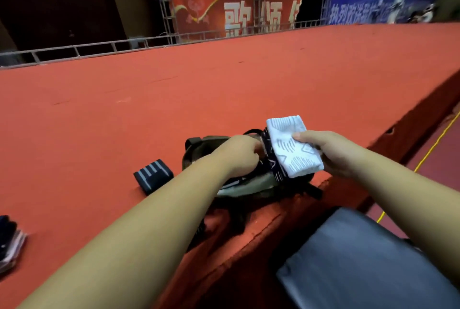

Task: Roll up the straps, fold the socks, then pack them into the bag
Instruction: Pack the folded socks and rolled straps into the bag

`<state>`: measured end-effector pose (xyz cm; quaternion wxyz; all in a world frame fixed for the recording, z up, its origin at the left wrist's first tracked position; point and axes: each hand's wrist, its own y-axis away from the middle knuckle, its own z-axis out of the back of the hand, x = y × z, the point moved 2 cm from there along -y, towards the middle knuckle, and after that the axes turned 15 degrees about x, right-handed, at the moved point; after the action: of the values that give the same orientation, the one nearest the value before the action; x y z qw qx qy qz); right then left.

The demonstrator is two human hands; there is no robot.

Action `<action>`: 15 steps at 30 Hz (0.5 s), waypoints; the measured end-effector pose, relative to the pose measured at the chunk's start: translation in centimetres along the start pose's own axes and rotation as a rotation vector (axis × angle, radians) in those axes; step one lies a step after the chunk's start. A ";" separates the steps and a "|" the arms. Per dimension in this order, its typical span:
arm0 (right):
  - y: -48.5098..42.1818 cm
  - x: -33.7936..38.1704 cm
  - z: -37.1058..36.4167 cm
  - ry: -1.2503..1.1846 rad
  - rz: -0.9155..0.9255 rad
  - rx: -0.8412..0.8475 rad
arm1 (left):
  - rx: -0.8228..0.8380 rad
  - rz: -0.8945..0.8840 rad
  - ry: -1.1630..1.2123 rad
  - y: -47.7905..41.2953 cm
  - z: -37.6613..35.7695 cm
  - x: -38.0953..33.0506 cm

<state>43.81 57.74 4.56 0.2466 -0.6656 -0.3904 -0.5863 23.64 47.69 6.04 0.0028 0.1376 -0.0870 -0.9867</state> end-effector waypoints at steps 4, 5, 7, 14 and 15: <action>-0.8 -0.4 2.6 -0.001 -0.082 0.125 | 0.114 0.009 -0.208 -3.9 0.1 -0.3; -1.0 -0.5 3.1 -0.002 -0.092 0.142 | 0.116 -0.010 -0.227 -4.6 0.3 0.2; -1.2 -0.6 3.7 -0.036 -0.106 0.191 | 0.083 -0.066 -0.189 -6.2 0.5 1.6; -5.1 0.0 3.3 -0.027 -0.022 0.139 | -0.089 -0.127 -0.322 -8.6 2.4 3.8; -5.9 0.6 3.3 0.023 0.011 0.063 | -0.137 -0.142 -0.320 -8.6 2.4 3.9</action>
<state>40.98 63.88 3.72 0.2749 -0.6530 -0.4022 -0.5799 19.41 56.49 5.80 -0.0716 -0.0157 -0.0091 -0.9973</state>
